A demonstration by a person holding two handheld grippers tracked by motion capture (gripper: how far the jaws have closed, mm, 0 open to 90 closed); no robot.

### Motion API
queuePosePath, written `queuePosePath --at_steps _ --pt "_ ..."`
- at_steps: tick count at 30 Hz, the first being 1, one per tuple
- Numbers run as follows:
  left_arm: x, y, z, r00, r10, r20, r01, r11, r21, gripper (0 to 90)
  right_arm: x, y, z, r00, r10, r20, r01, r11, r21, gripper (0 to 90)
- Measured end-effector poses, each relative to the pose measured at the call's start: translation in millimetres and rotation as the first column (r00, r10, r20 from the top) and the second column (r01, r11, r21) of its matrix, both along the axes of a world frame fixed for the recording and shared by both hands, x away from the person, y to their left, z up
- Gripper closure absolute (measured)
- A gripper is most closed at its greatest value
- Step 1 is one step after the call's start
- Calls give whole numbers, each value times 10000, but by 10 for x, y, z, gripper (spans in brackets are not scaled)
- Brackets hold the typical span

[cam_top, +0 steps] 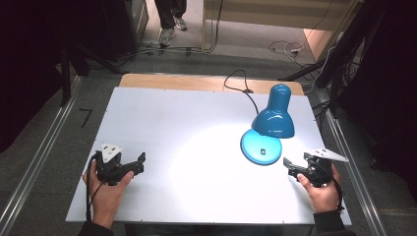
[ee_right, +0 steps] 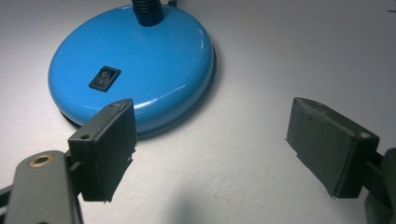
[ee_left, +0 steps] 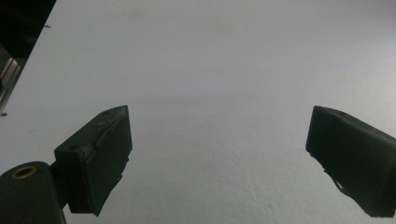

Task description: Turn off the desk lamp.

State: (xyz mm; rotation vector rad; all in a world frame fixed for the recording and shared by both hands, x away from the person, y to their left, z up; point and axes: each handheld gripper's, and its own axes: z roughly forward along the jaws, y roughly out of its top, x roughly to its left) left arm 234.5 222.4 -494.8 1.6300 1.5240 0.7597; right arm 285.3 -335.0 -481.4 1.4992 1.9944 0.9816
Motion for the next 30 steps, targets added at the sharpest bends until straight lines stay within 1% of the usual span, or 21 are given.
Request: queuePosePath --at_steps 11,18,30 --pt "-1 2 2 10000 46 75 -46 10000 -34 75 16 56 12 9999 125 54 -125 9999 4 151" --pt "0 12 -1 9999 64 155 -64 10000 8 75 36 122 20 9995 311 72 -311 9995 -9 151" --pt "-1 19 1 9998 101 148 -100 9999 -26 75 53 219 28 9984 551 91 -551 9985 -61 152"
